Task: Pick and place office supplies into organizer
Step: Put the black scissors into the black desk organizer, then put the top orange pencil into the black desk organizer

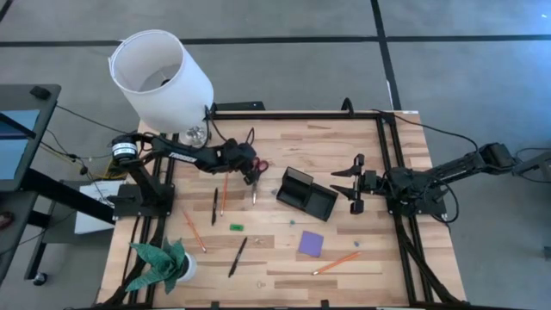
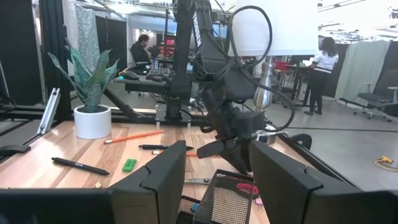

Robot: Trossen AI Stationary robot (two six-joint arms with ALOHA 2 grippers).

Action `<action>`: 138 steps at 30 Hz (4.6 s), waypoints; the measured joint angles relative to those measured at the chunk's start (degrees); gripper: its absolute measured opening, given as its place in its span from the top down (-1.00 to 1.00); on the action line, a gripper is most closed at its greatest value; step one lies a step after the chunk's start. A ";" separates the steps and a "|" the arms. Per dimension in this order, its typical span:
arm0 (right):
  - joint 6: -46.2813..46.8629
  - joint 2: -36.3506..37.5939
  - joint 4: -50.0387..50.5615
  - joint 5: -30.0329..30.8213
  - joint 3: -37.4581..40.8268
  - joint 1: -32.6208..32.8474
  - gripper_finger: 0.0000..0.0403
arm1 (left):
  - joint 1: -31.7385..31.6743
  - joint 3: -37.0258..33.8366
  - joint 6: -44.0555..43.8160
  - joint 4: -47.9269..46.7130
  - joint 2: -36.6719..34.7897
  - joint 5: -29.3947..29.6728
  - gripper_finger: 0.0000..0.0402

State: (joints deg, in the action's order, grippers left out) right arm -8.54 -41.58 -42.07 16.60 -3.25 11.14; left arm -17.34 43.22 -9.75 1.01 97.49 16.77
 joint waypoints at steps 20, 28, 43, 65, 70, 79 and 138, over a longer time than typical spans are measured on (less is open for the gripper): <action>0.03 0.00 0.00 -0.02 0.00 0.02 0.15 | 0.07 0.22 -3.79 1.07 2.86 1.70 0.34; 0.02 0.00 0.00 -0.02 0.00 0.02 0.15 | 0.04 0.15 -3.47 2.00 2.91 1.56 0.40; 0.02 0.00 0.00 -0.02 0.00 0.02 0.14 | 0.04 -0.07 -2.09 3.06 3.06 4.54 0.98; 0.02 0.00 0.00 -0.02 0.00 0.02 0.14 | 8.34 0.09 11.82 28.46 -21.45 5.01 1.00; 0.02 0.00 0.00 -0.04 0.00 0.02 0.14 | 11.23 0.15 23.58 44.37 -20.03 0.35 1.00; 0.00 -0.02 -0.48 -0.02 0.00 0.02 0.14 | 11.59 0.13 33.30 77.60 -1.25 -9.04 0.99; 17.00 -4.13 8.18 3.12 0.02 36.02 0.11 | 15.19 16.90 28.06 19.22 -29.14 -17.96 1.00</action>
State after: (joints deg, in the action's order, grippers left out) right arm 8.46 -45.71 -33.89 19.72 -3.22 47.16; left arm -2.15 60.12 18.31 20.23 68.35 -1.19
